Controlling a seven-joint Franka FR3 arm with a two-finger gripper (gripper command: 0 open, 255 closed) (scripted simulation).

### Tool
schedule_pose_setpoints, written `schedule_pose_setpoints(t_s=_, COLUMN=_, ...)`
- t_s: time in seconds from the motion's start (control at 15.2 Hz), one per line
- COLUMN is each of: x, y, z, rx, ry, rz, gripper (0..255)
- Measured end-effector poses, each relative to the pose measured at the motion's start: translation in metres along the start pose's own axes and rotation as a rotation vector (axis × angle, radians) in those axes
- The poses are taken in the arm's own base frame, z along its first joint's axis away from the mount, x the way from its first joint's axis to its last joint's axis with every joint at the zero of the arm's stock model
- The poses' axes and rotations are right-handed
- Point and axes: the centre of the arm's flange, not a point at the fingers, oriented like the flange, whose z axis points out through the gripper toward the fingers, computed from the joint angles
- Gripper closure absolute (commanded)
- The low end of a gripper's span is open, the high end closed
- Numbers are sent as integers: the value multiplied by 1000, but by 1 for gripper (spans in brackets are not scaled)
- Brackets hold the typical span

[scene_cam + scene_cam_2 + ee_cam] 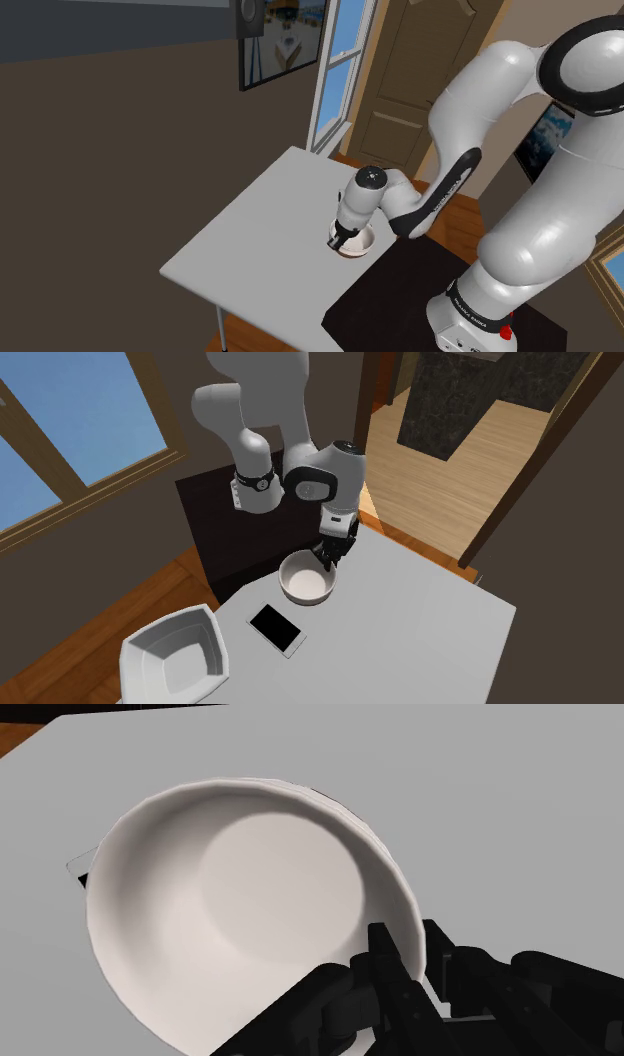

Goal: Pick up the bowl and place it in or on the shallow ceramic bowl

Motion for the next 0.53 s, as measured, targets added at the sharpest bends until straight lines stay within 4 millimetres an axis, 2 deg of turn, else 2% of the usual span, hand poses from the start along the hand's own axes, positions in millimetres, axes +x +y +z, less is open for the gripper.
schedule_pose_setpoints(t_s=0.53, x=5, y=8, z=-43, rx=-3, ry=1, rz=-2, gripper=255)
